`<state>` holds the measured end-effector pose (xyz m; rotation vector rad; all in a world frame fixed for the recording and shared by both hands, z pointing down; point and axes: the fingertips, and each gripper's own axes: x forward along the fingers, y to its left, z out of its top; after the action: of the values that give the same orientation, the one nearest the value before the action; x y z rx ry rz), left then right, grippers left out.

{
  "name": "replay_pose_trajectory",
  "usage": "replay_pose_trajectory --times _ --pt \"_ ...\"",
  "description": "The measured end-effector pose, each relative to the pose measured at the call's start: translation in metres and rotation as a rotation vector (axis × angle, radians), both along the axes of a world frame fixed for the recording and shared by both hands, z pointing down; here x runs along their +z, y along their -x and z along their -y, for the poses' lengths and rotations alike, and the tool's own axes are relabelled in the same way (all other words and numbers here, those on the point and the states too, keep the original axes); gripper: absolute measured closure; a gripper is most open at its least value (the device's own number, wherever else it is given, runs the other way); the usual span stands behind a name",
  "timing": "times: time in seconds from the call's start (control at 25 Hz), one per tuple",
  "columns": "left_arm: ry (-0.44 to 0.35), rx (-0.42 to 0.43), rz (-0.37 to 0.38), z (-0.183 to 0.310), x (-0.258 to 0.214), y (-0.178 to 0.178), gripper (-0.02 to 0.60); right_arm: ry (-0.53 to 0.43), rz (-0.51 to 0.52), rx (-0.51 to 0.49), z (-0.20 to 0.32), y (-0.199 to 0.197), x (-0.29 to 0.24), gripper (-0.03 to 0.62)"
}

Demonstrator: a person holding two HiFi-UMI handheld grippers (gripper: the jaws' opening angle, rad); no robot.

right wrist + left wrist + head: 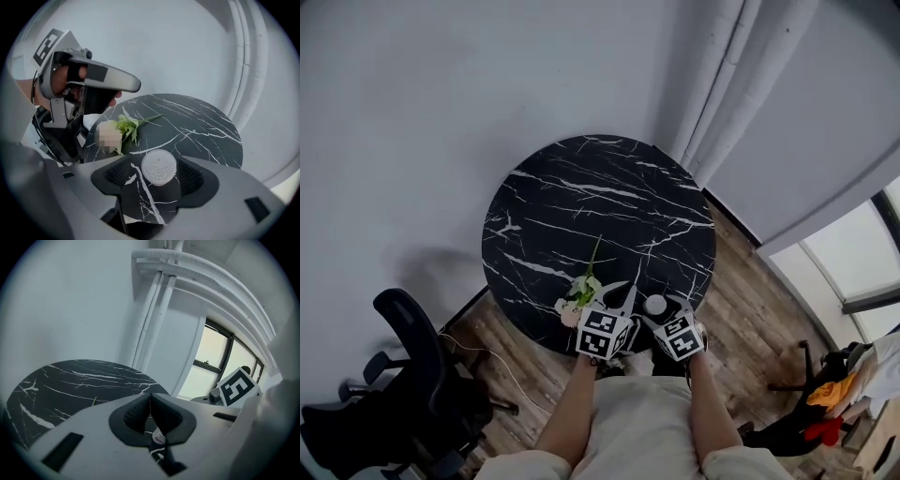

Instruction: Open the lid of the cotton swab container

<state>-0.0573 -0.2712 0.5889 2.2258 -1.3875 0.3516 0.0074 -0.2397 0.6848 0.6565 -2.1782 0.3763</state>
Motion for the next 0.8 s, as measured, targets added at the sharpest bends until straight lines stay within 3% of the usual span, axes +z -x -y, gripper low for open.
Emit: replay_pose_trajectory --times 0.16,0.48,0.64,0.8 --pt "0.024 -0.011 -0.032 -0.001 0.009 0.006 0.56 -0.028 -0.048 0.049 0.007 -0.004 0.006 0.303" --pt "0.044 0.0 -0.016 -0.017 0.017 0.023 0.56 -0.062 -0.16 -0.008 0.013 0.002 0.019 0.304" --pt "0.025 0.002 -0.004 -0.018 0.012 0.032 0.56 -0.086 -0.055 0.04 0.03 0.011 -0.011 0.304" --pt "-0.014 0.058 0.037 -0.018 0.007 0.021 0.559 -0.154 0.038 0.086 0.059 0.011 -0.068 0.304"
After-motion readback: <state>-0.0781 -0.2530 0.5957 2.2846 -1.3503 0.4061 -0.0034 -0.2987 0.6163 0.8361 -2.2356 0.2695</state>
